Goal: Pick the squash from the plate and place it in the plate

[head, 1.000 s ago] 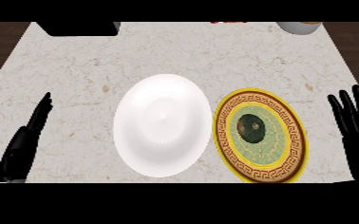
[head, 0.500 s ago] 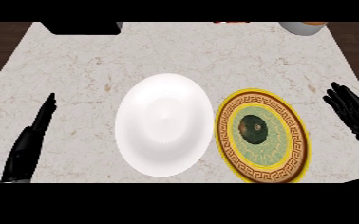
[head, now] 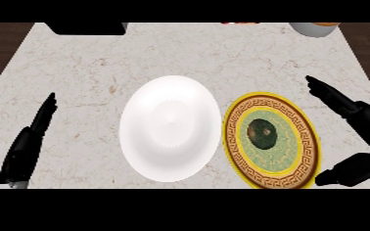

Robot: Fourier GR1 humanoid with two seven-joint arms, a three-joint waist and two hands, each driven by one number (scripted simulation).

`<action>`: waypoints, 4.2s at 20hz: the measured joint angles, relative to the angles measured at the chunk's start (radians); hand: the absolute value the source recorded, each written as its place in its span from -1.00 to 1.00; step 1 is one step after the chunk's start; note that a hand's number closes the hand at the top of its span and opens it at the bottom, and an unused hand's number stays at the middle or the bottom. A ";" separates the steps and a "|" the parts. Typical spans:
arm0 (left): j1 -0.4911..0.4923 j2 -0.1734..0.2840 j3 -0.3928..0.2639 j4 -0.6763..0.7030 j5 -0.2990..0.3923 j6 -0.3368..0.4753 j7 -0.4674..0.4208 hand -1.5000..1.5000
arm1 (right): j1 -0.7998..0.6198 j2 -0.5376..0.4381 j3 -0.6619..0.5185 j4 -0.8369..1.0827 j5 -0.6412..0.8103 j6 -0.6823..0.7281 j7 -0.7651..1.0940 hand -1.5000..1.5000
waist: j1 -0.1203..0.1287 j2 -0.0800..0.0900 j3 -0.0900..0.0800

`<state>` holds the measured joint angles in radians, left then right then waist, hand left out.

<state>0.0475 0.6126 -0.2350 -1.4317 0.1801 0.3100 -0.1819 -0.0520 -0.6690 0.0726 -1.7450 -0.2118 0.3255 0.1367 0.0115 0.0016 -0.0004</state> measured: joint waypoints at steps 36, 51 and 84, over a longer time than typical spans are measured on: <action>0.048 -0.183 0.207 -0.055 -0.224 -0.166 0.046 0.00 | -0.226 0.289 0.109 0.507 0.604 0.231 -0.215 1.00 | -0.007 -0.002 0.000; 0.026 -0.253 0.272 -0.027 -0.299 -0.226 0.033 0.00 | -0.309 0.358 0.060 0.658 0.748 0.126 -0.399 1.00 | 0.000 -0.001 0.000; 0.025 -0.255 0.310 -0.035 -0.303 -0.261 0.048 0.00 | -0.931 0.310 -0.054 0.911 0.768 -0.004 -0.917 1.00 | -0.011 -0.006 0.000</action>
<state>0.0728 0.3578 0.0751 -1.4669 -0.1225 0.0494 -0.1343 -0.9831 -0.3595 0.0185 -0.8339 0.5560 0.3219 -0.7807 0.0005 -0.0041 -0.0005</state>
